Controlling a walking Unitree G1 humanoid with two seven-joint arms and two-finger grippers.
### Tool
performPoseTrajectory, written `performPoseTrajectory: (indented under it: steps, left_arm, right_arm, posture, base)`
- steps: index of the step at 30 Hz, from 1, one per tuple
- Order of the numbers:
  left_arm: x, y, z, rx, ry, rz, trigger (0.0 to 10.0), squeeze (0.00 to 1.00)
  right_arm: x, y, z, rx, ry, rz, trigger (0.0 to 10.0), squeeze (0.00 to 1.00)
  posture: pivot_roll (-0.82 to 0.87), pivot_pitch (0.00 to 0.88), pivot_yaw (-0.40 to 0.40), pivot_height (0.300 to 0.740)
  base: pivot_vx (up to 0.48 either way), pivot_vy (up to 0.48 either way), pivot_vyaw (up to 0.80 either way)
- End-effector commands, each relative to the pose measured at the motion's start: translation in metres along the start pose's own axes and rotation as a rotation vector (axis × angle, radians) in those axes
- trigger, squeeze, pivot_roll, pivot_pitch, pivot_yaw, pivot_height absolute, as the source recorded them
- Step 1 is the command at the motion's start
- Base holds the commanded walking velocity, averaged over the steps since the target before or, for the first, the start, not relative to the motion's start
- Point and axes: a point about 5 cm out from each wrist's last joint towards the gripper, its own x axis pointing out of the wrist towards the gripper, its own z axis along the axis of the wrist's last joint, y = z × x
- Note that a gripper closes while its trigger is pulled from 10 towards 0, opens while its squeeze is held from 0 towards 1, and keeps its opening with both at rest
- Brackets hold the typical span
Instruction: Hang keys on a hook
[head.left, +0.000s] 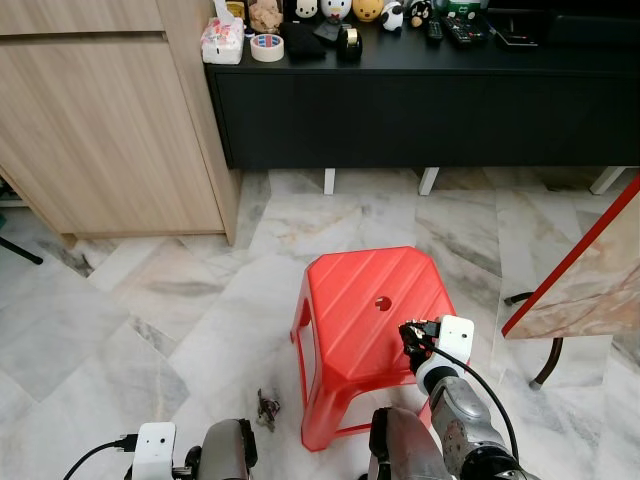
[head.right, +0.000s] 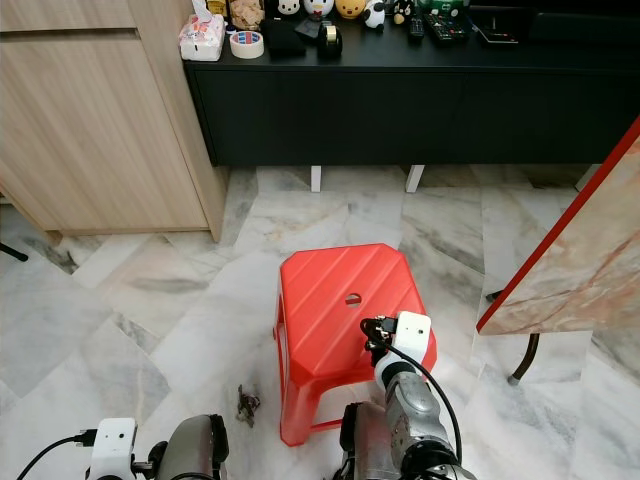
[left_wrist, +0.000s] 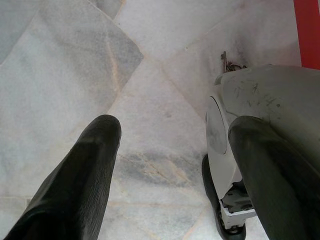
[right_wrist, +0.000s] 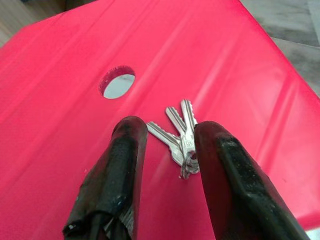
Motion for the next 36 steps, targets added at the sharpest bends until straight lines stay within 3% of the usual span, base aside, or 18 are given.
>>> performPoseTrajectory:
  steps: [1,10,24,29,36]
  left_arm:
    - [-0.010,-0.019,-0.030,0.028,0.125,-0.079,10.0,0.00]
    - [-0.010,-0.019,-0.029,0.030,0.118,-0.082,10.0,0.00]
    - [-0.009,-0.021,-0.027,0.048,0.109,-0.095,10.0,0.00]
    - [-0.009,-0.021,-0.028,0.050,0.111,-0.097,10.0,0.00]
    - [-0.009,-0.021,-0.028,0.053,0.113,-0.101,10.0,0.00]
  right_arm:
    - [-0.001,-0.001,-0.004,0.001,0.027,-0.008,10.0,0.00]
    - [-0.003,-0.001,-0.014,-0.015,0.079,-0.009,10.0,0.00]
    - [-0.003,-0.004,-0.014,-0.011,0.075,-0.023,10.0,0.00]
    - [-0.003,-0.007,-0.004,0.021,-0.010,-0.043,10.0,0.00]
    - [-0.004,-0.007,-0.003,0.036,-0.033,-0.037,10.0,0.00]
  posture:
    - [0.04,0.152,-0.083,0.586]
    - [0.04,0.153,-0.083,0.586]
    - [0.04,0.152,-0.082,0.586]
    - [0.04,0.152,-0.082,0.586]
    - [0.04,0.152,-0.082,0.586]
  base:
    - [0.000,0.000,0.00]
    - [0.000,0.000,0.00]
    - [0.000,0.000,0.00]
    - [0.000,0.000,0.00]
    - [0.000,0.000,0.00]
